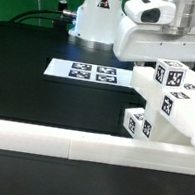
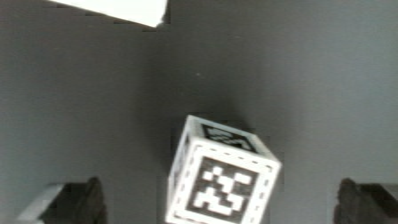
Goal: Assemble chair
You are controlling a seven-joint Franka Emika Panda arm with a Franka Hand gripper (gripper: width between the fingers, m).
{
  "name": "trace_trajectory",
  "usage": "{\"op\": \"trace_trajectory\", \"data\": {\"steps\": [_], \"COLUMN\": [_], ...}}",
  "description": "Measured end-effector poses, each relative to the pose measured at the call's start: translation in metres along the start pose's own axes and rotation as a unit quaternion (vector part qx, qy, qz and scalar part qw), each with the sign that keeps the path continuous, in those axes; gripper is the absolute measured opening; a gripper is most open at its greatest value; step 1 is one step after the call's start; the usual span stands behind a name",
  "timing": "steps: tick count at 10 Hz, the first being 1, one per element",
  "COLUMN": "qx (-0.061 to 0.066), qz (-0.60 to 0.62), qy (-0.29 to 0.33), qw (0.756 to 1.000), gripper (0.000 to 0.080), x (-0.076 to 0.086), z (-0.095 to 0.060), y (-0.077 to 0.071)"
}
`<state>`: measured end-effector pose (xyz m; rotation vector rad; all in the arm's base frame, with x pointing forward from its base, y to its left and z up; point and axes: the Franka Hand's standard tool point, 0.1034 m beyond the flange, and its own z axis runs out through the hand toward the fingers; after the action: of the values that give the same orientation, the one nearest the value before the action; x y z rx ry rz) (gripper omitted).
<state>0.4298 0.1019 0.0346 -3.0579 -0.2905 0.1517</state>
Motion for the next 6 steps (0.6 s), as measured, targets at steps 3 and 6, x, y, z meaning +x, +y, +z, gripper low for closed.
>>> {"op": "trace_trajectory", "data": {"steps": [3, 6], "qx": [-0.005, -0.008], "qz": [0.002, 0.004], "qy": [0.000, -0.004], "qw": [1.000, 1.000], "gripper": [0.0649, 0.0649], "x": [-0.002, 0.001], "z": [0.013, 0.027], "y": [0.003, 0.003]}}
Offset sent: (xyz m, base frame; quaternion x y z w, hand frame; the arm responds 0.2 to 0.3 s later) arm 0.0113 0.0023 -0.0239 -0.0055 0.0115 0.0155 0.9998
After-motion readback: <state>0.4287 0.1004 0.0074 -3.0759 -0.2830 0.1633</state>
